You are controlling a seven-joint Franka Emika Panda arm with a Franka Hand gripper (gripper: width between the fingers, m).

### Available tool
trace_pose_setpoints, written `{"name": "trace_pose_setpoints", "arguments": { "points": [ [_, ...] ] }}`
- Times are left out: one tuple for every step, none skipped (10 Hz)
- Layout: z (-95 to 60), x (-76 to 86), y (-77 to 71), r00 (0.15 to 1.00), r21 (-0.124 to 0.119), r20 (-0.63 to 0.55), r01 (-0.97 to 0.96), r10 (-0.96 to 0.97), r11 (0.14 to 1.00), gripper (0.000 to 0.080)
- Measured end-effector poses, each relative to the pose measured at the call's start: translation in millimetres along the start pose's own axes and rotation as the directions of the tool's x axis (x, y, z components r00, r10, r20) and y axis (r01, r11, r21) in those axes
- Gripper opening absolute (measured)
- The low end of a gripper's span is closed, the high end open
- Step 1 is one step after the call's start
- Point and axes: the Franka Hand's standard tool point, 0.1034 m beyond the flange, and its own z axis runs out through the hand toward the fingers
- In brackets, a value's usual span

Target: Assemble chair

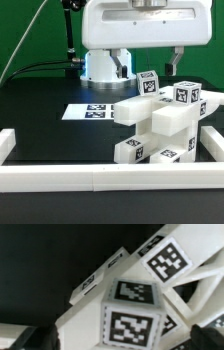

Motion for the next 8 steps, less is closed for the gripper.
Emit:
{"name": "trace_pose_setpoints", "arguments": {
  "points": [
    [1.9, -1.5, -4.3, 1.000, 0.001, 0.000, -0.006, 0.006, 1.000, 0.0649],
    [4.3, -2.8, -7.2, 1.000, -0.001, -0.006, -0.005, 0.005, 1.000, 0.0649],
    [5.8, -3.7, -7.9, 1.000, -0.002, -0.011, -0.005, 0.005, 1.000, 0.0649],
    [5.2, -3.3, -7.0, 1.000, -0.002, -0.012, -0.007, 0.007, 1.000, 0.0649],
    [5.3, -3.3, -7.0, 1.000, -0.002, -0.012, -0.007, 0.007, 1.000, 0.0553],
    [5.3, -3.3, -7.0, 1.000, -0.003, -0.012, -0.007, 0.007, 1.000, 0.0553],
    [5.3, -3.3, -7.0, 1.000, -0.003, -0.012, -0.007, 0.007, 1.000, 0.0348],
    [5.3, -3.3, -7.0, 1.000, -0.003, -0.012, -0.007, 0.007, 1.000, 0.0348]
  ]
}}
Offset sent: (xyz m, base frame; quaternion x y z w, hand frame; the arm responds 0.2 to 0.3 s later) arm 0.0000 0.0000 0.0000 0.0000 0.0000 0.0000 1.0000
